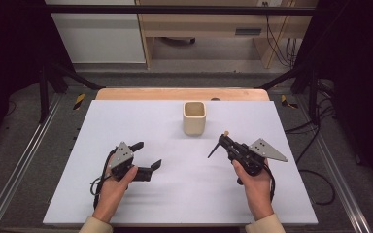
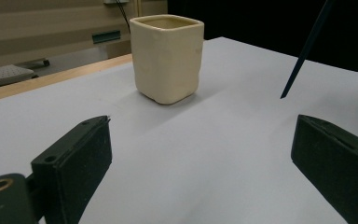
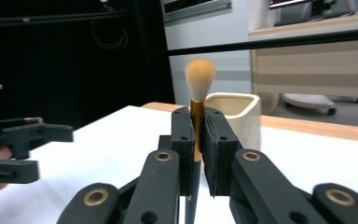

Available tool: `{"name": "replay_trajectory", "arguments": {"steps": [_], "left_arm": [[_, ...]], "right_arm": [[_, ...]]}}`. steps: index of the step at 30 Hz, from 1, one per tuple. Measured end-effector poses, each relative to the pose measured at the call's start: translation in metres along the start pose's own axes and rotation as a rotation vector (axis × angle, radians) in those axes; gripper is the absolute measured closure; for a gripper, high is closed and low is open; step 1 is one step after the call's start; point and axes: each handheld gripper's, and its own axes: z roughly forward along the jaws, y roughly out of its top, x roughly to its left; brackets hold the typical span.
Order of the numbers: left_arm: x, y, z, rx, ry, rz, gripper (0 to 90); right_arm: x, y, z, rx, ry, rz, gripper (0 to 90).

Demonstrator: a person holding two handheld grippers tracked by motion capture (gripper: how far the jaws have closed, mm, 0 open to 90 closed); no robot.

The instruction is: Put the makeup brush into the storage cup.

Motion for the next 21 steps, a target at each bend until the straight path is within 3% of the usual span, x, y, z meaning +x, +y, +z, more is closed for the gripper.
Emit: {"name": "replay_trajectory", "arguments": {"steps": [4,5,10,16,21], "left_arm": [[0.000,-0.001,0.002,0.017,0.003,0.004,4.5],[0.000,-0.001,0.002,0.019,0.004,0.004,4.5],[0.001,-0.001,0.001,0.006,0.008,-0.002,4.5],[0.003,-0.001,-0.001,0.012,0.014,-0.011,4.5],[0.002,-0.001,-0.002,0.011,0.005,-0.013,4.5]], "right_arm": [[0.000,0.003,-0.002,0.003,-0.037,-0.042,83.7],[0.002,0.004,-0.003,0.004,-0.048,-0.029,83.7],[0.003,0.007,-0.004,0.010,-0.069,-0.085,83.7],[0.009,0.018,0.002,0.033,-0.061,-0.126,83.7],[0.012,0.040,0.016,0.053,-0.049,-0.171,83.7]]}}
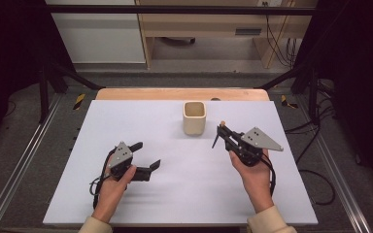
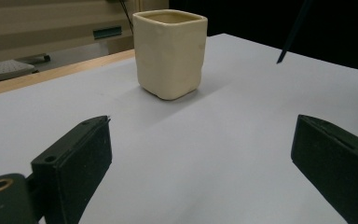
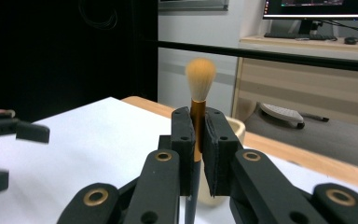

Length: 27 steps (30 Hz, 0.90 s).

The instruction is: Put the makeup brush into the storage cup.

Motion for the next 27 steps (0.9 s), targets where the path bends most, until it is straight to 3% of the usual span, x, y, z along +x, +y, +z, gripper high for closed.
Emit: {"name": "replay_trajectory", "arguments": {"steps": [6,12,18,27], "left_arm": [[0.000,0.000,-0.001,-0.005,-0.012,-0.003,4.5],[0.002,0.001,-0.002,-0.015,-0.011,-0.015,4.5],[0.003,0.001,-0.004,-0.026,-0.012,-0.024,4.5],[0.004,0.000,-0.003,-0.028,-0.018,-0.026,4.5]], "right_arm": [[-0.006,0.029,0.019,0.029,0.005,-0.039,83.7],[-0.011,0.047,0.042,0.066,0.003,-0.078,83.6],[-0.016,0.062,0.060,0.050,-0.014,-0.064,83.6],[-0.019,0.067,0.079,0.040,-0.030,-0.066,83.6]]}}
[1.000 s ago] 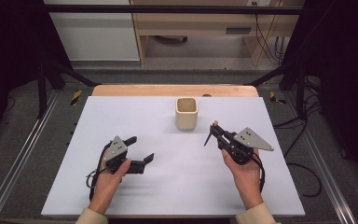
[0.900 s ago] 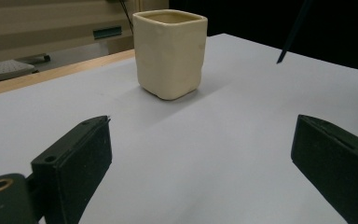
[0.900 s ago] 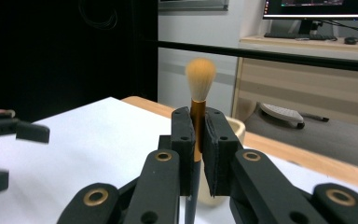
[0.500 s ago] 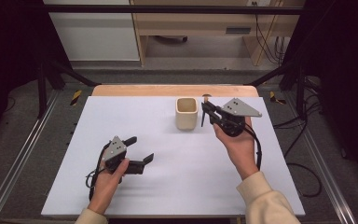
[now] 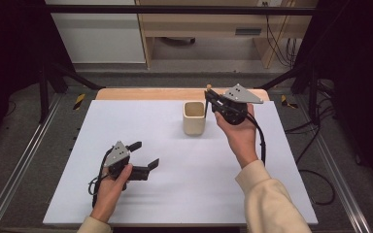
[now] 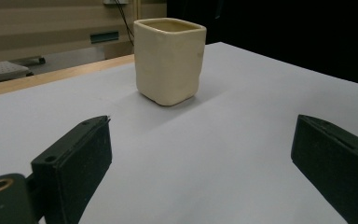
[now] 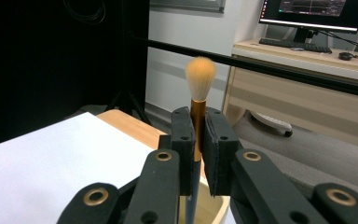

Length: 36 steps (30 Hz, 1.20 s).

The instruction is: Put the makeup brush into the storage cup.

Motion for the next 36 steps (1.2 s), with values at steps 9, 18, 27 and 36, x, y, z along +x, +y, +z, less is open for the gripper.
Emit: {"name": "replay_trajectory", "arguments": {"steps": [9,18,27,36], "left_arm": [[0.000,0.000,0.001,0.003,-0.004,0.000,4.5],[-0.001,0.000,0.001,0.005,-0.008,0.005,4.5],[-0.001,0.000,0.002,0.004,-0.010,0.004,4.5],[-0.002,-0.001,0.002,0.004,-0.010,0.008,4.5]], "right_arm": [[0.001,0.003,0.008,-0.023,-0.020,-0.007,83.7],[0.003,0.004,0.009,-0.047,-0.042,-0.025,83.7],[0.003,-0.002,0.019,-0.042,-0.043,-0.025,83.6],[0.005,-0.013,0.037,-0.031,-0.033,-0.009,83.6]]}}
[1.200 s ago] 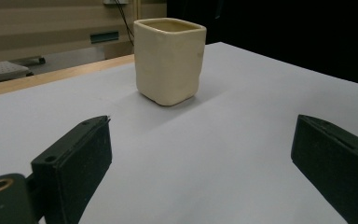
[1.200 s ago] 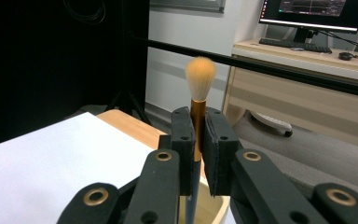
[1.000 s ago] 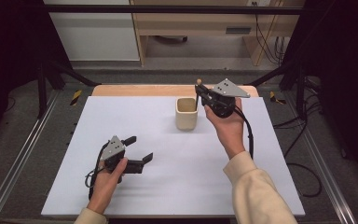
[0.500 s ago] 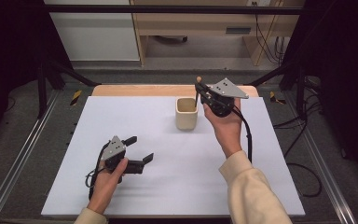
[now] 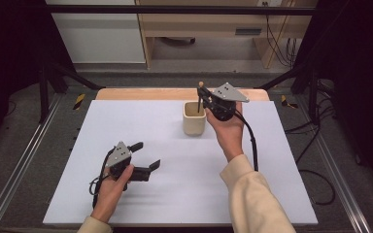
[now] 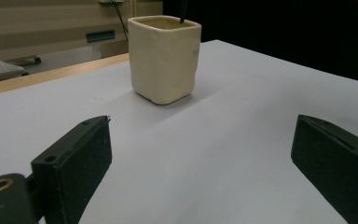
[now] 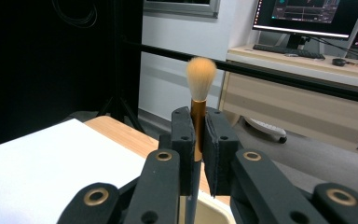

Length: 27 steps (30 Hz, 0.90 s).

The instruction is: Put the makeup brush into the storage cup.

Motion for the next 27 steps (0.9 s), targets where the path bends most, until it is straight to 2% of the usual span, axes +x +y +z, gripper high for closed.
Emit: {"name": "replay_trajectory", "arguments": {"steps": [9,27], "left_arm": [[0.000,0.000,0.000,0.001,0.001,0.000,4.5],[0.000,0.000,0.001,0.003,0.002,0.000,4.5]], "right_arm": [[-0.001,-0.010,0.005,0.020,0.002,0.007,83.7],[-0.007,-0.035,0.009,0.054,-0.001,0.063,83.7]]}}
